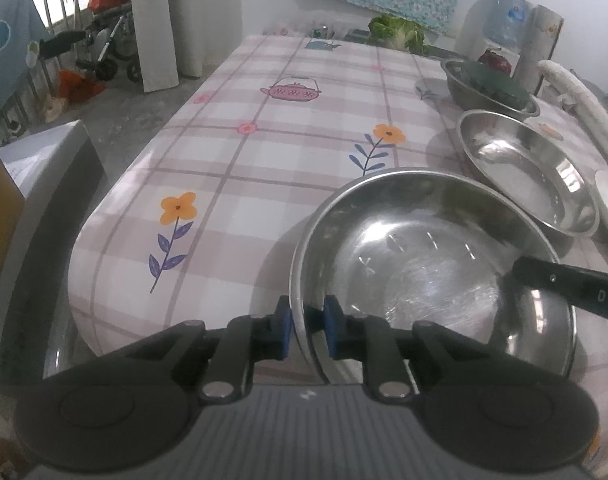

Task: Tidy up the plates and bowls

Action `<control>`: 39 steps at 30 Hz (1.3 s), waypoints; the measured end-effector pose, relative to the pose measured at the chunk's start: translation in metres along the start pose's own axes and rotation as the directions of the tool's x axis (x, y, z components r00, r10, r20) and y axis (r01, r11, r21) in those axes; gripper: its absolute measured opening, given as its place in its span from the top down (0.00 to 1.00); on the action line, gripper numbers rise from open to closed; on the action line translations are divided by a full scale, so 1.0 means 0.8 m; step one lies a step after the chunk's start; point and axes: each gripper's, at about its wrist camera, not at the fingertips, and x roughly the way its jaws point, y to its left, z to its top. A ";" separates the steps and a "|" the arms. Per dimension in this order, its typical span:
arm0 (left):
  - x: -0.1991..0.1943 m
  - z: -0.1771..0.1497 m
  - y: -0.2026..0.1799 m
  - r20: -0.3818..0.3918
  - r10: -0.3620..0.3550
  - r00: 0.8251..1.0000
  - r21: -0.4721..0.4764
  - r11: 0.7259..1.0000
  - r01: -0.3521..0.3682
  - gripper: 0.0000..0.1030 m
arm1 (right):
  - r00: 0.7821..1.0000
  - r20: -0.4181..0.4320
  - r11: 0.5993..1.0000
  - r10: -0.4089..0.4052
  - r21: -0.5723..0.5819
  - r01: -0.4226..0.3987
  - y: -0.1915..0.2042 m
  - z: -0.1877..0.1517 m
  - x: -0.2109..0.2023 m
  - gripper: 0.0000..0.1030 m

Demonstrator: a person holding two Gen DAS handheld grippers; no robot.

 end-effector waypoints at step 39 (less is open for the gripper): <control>-0.025 0.002 -0.005 0.059 0.029 0.998 0.015 0.999 -0.030 0.80 | 0.999 0.033 1.000 0.000 -0.023 0.001 0.009 0.008 -0.012 0.88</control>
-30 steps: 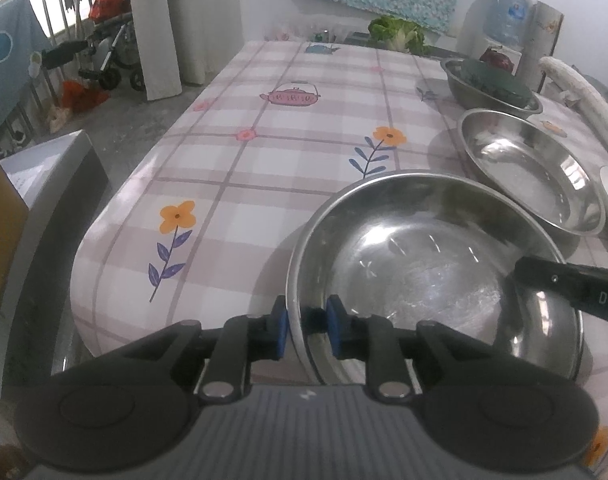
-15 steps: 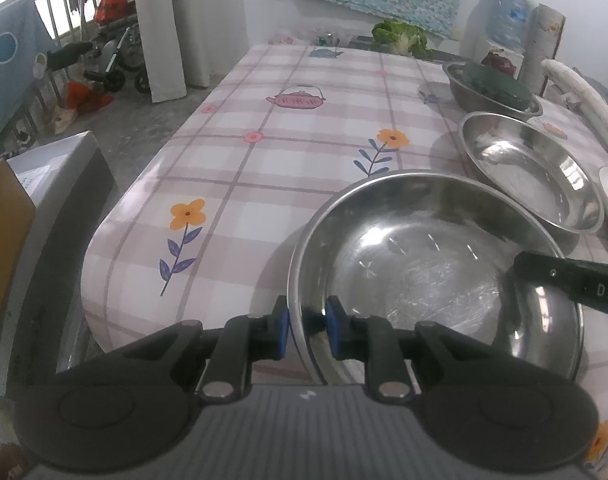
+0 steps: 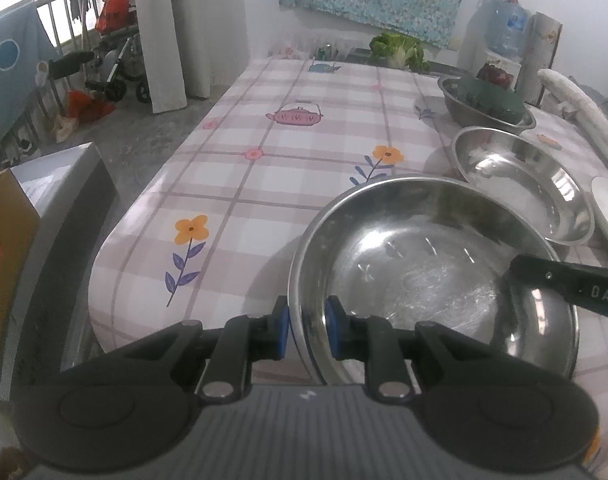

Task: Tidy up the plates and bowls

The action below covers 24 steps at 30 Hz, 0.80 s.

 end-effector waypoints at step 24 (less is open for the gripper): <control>-0.014 0.007 -0.011 0.023 -0.004 1.000 0.010 1.000 0.004 0.80 | 0.999 0.036 1.000 0.005 0.016 -0.006 -0.005 0.002 -0.022 0.87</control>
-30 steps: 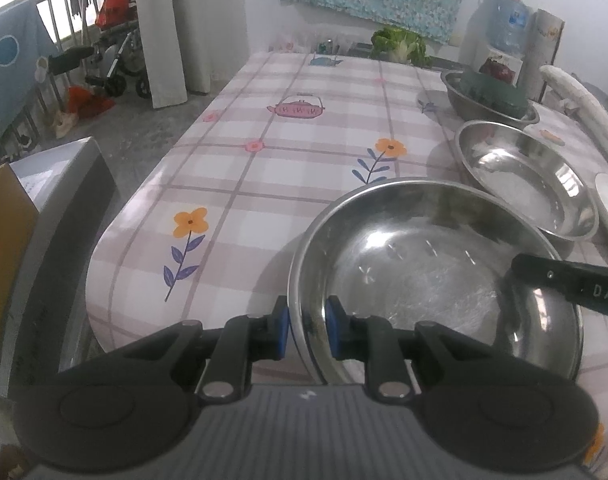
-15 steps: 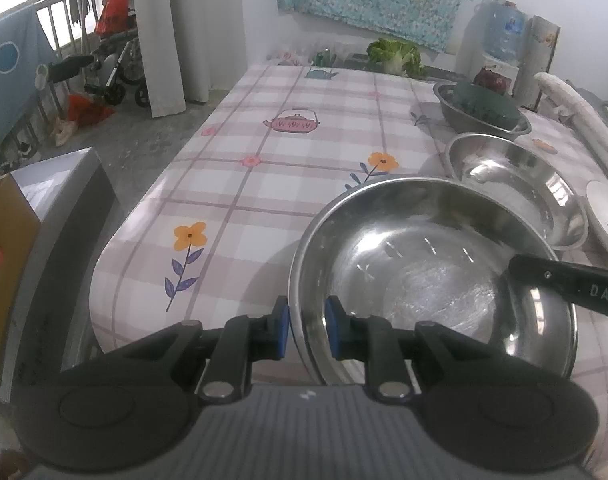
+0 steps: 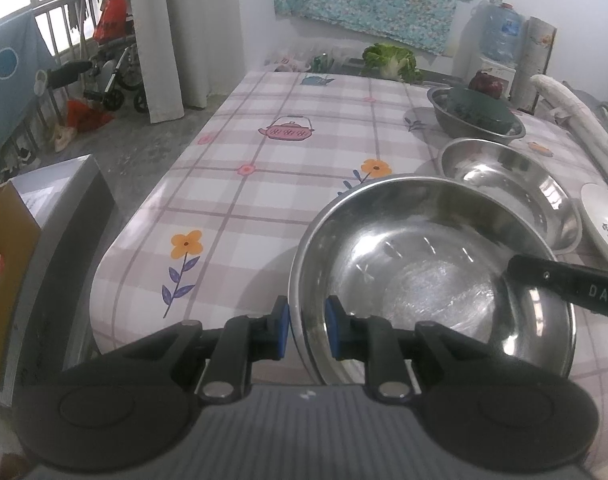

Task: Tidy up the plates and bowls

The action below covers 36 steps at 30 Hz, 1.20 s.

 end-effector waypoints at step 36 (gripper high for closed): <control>-0.018 0.024 -0.036 0.041 -0.016 0.999 0.024 1.000 0.015 0.80 | 0.997 0.074 0.999 0.000 0.045 -0.003 -0.021 0.013 -0.037 0.87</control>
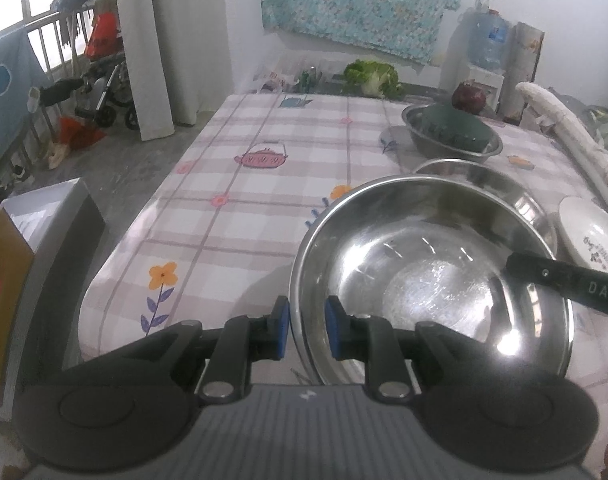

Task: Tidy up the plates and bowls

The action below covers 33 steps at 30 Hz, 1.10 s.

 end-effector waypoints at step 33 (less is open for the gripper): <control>0.095 0.075 -0.125 -0.042 -0.069 0.997 0.086 0.994 0.073 0.80 | 0.991 -0.045 0.989 -0.130 0.069 0.133 -0.131 0.077 0.028 0.84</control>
